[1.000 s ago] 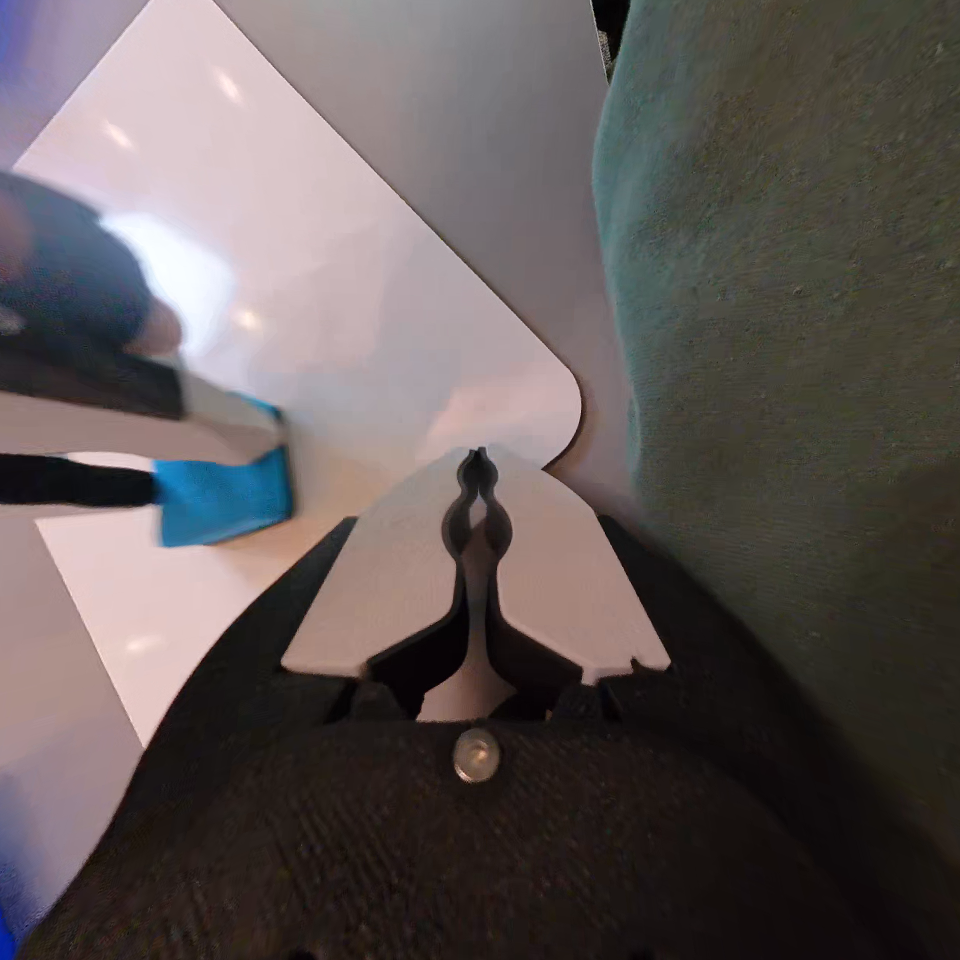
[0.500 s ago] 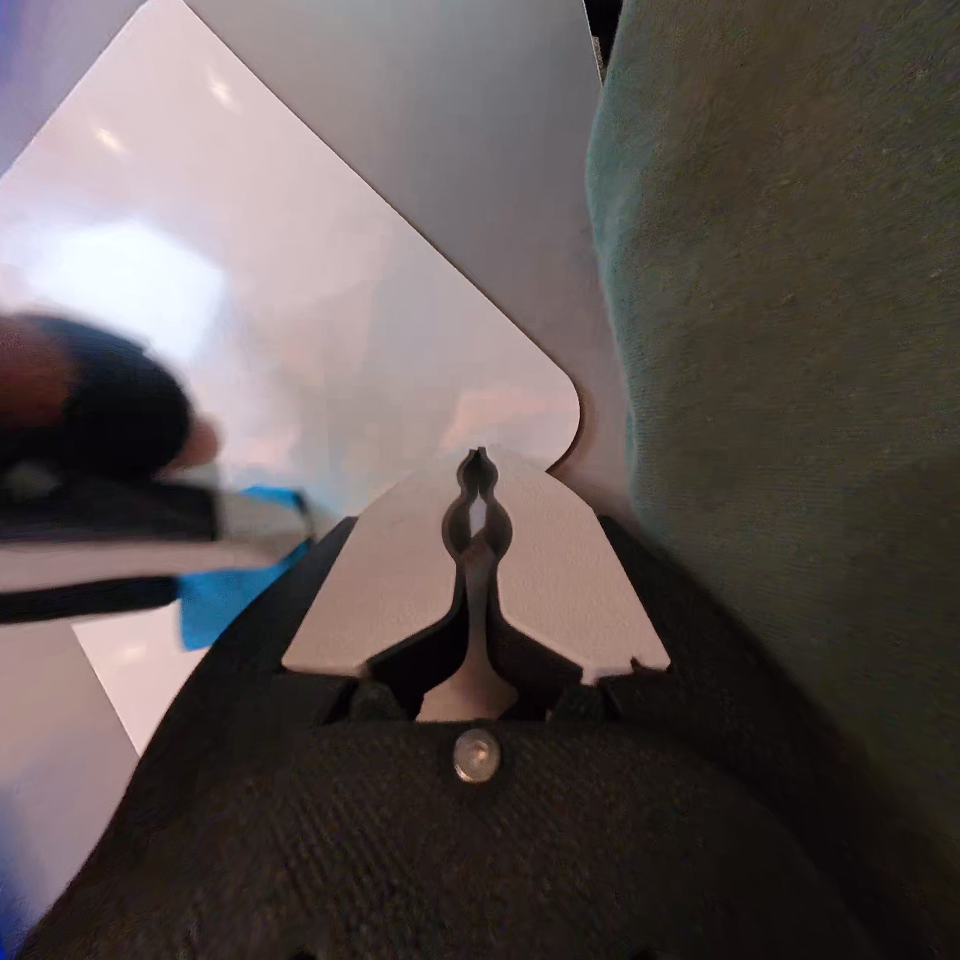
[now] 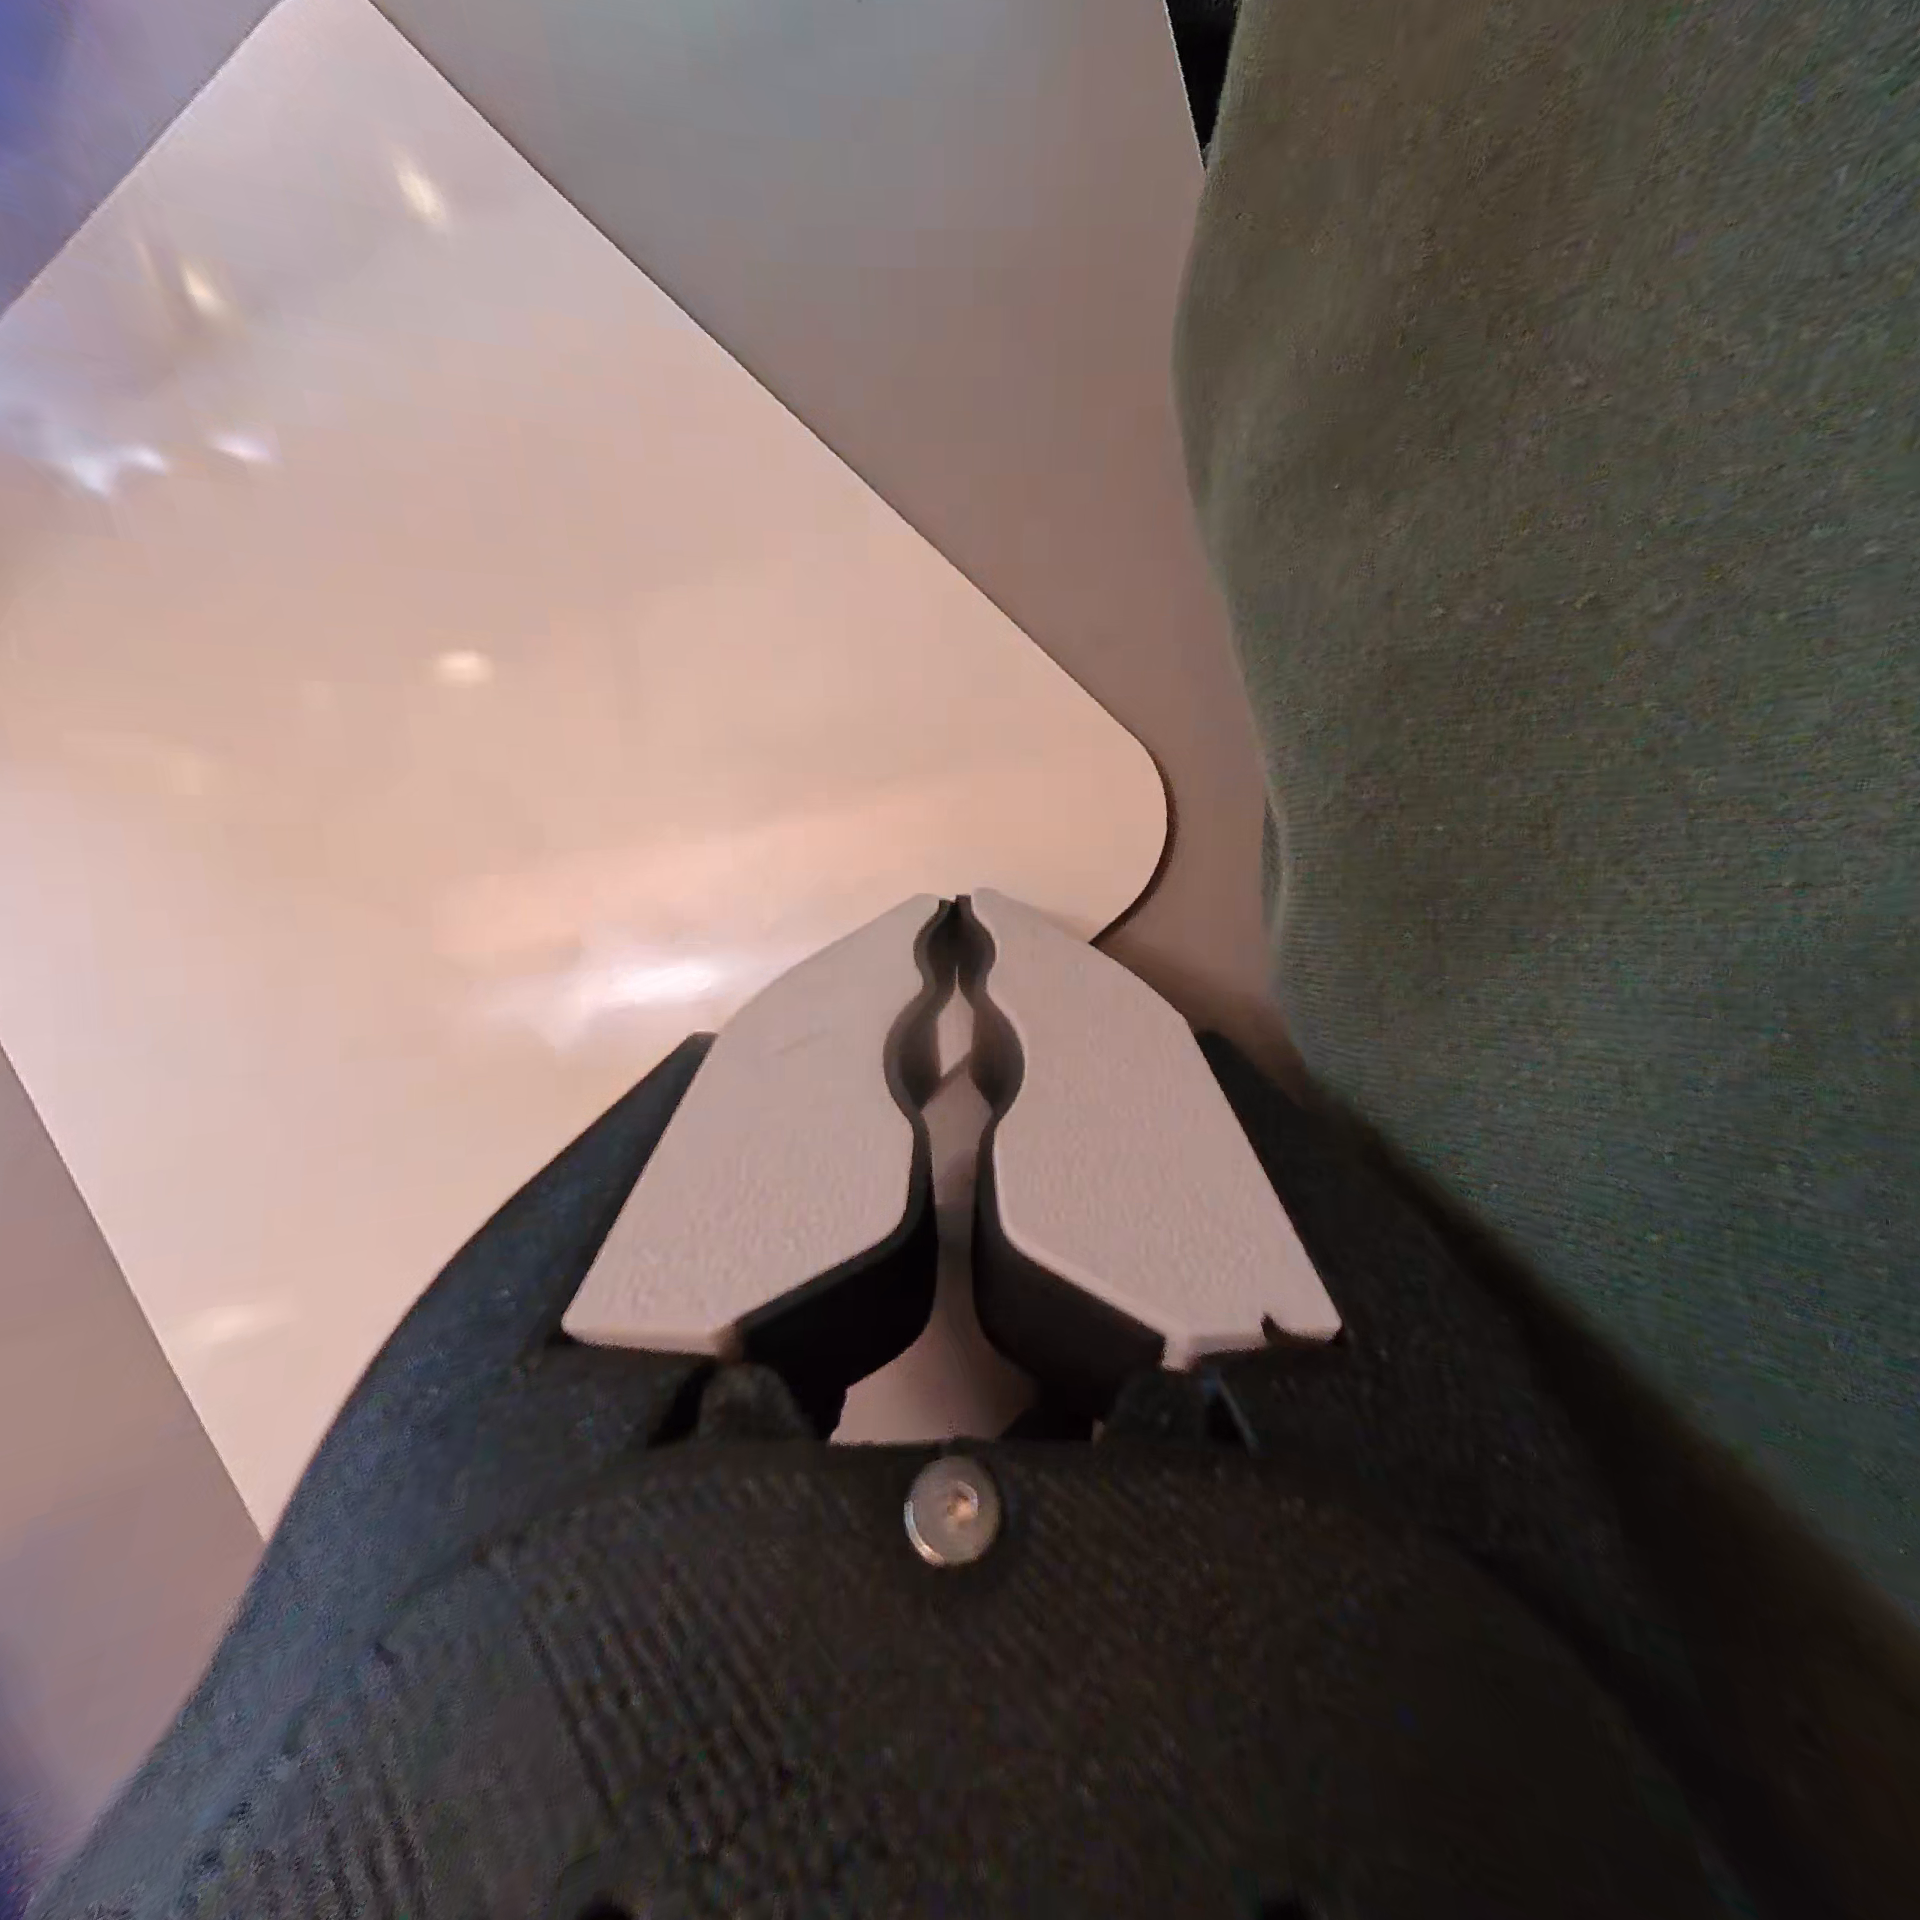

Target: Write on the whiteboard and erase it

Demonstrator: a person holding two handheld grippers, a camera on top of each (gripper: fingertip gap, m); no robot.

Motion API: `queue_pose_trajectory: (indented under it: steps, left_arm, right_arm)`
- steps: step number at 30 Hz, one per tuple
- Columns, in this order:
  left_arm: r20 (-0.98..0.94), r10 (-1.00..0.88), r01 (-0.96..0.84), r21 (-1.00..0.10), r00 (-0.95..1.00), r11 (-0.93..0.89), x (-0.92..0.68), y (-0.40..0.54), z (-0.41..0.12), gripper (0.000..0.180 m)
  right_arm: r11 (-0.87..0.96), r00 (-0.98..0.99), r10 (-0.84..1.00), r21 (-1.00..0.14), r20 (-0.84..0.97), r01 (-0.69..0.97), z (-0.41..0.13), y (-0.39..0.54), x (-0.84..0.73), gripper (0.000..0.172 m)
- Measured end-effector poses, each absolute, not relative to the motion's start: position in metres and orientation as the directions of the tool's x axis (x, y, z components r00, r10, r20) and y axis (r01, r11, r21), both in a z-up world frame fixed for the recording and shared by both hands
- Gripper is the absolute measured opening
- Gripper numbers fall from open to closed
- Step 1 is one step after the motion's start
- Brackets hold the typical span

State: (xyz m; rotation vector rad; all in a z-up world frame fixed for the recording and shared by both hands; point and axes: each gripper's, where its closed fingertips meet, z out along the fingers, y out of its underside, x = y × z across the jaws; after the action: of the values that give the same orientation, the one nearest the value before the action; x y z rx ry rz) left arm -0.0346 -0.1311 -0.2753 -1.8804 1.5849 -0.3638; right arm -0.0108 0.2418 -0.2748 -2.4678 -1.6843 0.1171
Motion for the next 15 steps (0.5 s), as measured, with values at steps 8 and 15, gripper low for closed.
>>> queue_pose_trajectory:
  steps: [8,15]
  left_arm:
    - [-0.148,-0.960,-0.751,-0.654,0.239,-0.086,-0.034,-0.132,-0.275,0.000]
    - [-0.120,-0.963,-0.741,-0.663,0.243,-0.104,-0.034,-0.132,-0.275,0.000]
  right_arm:
    - [-0.105,0.270,0.941,-0.586,0.202,0.804,-0.169,0.202,-0.018,0.064]
    - [0.015,0.204,0.962,-0.779,0.183,0.627,-0.124,0.095,0.052,0.063]
